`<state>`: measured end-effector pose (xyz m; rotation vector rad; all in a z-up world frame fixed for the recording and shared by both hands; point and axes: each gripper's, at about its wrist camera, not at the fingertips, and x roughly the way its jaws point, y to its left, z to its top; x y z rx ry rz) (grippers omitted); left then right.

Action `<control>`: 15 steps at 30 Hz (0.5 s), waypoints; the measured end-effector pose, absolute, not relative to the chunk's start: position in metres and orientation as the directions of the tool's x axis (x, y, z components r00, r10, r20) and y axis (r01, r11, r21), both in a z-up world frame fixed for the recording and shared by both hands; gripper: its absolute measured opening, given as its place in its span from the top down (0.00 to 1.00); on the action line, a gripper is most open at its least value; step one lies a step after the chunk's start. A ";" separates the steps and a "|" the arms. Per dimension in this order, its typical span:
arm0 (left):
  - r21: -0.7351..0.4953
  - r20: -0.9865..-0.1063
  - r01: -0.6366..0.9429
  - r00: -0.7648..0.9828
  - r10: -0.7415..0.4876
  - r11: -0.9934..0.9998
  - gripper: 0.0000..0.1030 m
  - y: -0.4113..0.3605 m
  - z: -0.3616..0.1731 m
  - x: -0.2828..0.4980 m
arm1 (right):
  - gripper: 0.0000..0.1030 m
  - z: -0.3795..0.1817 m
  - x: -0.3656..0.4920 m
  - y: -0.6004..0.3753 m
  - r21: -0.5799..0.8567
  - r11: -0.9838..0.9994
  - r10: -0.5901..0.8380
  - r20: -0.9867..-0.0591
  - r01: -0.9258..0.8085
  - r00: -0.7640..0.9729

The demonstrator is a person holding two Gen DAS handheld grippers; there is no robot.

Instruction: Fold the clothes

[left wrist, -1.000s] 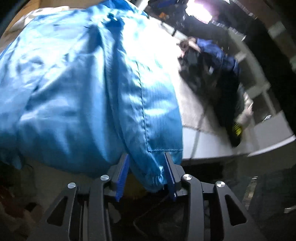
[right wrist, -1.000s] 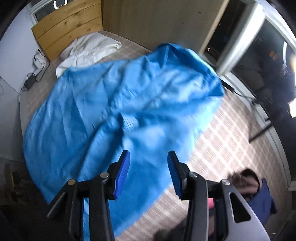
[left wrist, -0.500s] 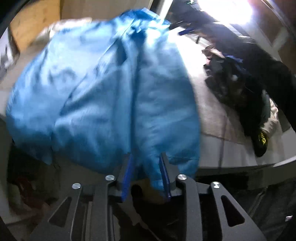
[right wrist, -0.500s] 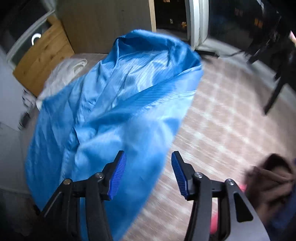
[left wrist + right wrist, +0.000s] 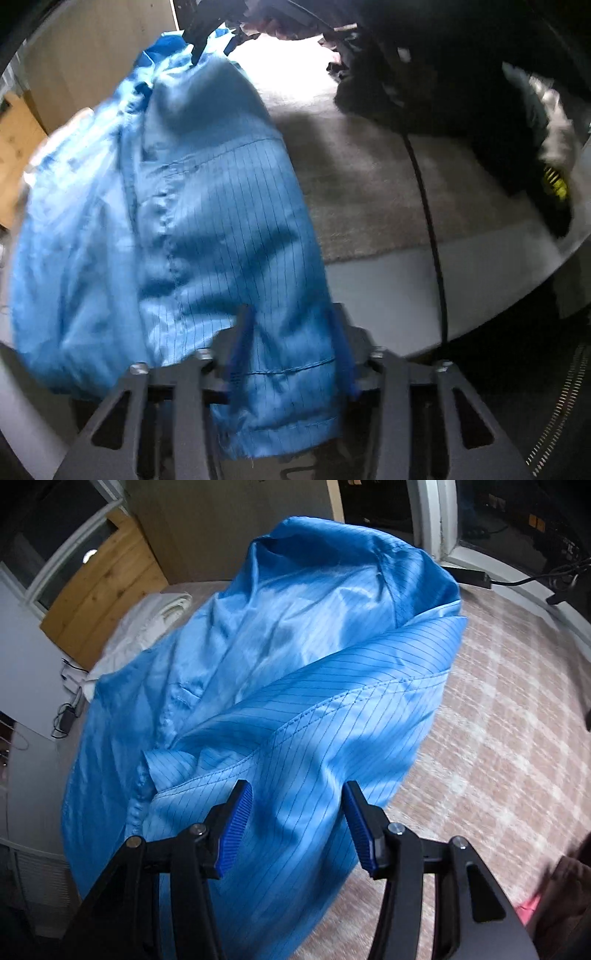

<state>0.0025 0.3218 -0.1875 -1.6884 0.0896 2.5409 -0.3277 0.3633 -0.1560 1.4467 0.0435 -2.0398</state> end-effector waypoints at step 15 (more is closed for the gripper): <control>-0.280 -0.876 -0.095 -0.381 0.295 -0.955 0.93 0.294 -0.156 0.005 | 0.97 -0.142 -0.322 0.407 0.184 -0.868 -0.333 -0.904 0.461 -0.267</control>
